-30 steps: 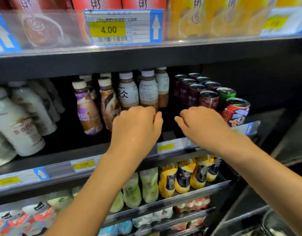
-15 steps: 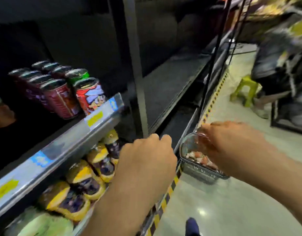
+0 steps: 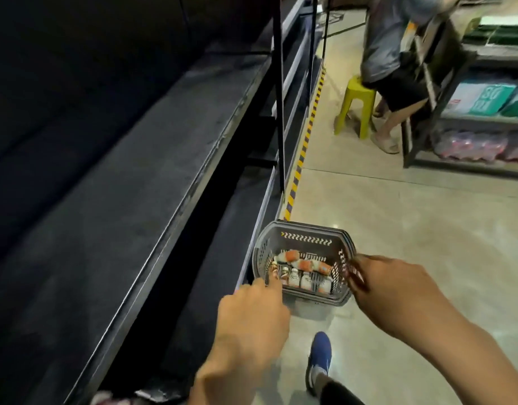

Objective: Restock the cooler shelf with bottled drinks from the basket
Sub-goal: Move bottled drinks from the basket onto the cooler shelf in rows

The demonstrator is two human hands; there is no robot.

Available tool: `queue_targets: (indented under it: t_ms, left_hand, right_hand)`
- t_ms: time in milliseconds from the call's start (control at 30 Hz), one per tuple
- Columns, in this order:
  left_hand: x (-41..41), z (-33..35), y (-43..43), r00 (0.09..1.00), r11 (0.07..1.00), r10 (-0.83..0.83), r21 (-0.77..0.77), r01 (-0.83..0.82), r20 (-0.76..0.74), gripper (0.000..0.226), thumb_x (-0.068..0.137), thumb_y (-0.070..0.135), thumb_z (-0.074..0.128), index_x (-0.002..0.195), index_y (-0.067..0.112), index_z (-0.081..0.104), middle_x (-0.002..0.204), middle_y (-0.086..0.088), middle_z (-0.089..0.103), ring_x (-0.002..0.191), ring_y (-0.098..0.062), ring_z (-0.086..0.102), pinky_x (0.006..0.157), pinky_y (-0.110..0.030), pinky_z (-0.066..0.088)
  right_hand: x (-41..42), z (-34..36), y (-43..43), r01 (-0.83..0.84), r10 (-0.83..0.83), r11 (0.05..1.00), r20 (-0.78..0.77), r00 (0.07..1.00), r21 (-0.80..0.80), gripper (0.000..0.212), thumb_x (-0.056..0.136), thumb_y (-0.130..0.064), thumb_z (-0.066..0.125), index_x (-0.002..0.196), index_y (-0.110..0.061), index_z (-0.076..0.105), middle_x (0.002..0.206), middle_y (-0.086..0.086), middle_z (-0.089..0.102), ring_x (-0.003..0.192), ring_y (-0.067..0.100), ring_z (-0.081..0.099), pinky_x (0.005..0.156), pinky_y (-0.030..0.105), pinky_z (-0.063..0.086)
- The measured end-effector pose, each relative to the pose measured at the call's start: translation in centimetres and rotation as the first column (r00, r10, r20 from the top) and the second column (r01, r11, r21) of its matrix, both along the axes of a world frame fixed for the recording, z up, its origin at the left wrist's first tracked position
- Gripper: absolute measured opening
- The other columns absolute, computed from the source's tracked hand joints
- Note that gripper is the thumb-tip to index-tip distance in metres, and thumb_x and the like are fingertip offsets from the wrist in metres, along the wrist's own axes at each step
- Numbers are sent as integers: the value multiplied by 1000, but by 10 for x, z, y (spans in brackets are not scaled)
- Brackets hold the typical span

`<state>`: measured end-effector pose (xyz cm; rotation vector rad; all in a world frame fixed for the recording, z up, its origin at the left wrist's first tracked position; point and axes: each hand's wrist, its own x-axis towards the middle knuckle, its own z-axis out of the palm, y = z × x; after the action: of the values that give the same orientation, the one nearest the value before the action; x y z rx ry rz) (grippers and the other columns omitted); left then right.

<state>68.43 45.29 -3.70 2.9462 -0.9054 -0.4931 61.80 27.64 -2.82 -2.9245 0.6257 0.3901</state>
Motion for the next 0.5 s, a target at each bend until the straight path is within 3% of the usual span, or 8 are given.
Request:
queue_targets:
  t_ms: [100,133,233,333,500]
  left_hand:
    - [46,-30,-58,999,998,-47,-35,46,-18,19,85,21,40,84,17,58,79,-4,62,70,-30,66,57,-36,48]
    - [60,-43,-74,998,999,-44,-23,43,-44,17,83,22,40,80,17,56,78,-4,61,69,-30,66,56,-36,48]
    - [101,-81,-112,978,999,-32,-16,29,-207,12,95,32,39,95,24,48,106,1,60,99,-26,61,72,-35,41]
    - [138,-118,-138,976,998,-49,14,54,-214,18,98,35,39,107,25,51,115,3,60,107,-24,59,76,-33,39]
    - [202,-210,-172,942,986,-11,150,65,-335,21,100,34,37,109,24,53,120,0,60,111,-26,58,86,-37,42]
  right_hand:
    - [49,-25,-48,40,-33,996,-92,995,80,26,98,-39,37,114,-29,54,119,-2,65,110,25,62,87,35,46]
    - [64,-34,-62,41,-30,995,-116,993,95,26,98,-38,38,116,-29,53,118,-1,66,110,26,63,88,35,47]
    - [105,-61,-100,47,-21,990,-192,981,132,28,96,-35,41,120,-29,52,117,0,67,111,26,63,90,35,47]
    - [138,-94,-127,39,0,990,-277,961,137,28,95,-32,43,119,-27,55,115,1,66,109,26,62,92,36,45]
    - [191,-171,-160,57,21,981,-393,919,187,28,94,-33,47,119,-26,57,119,1,65,110,26,62,93,37,43]
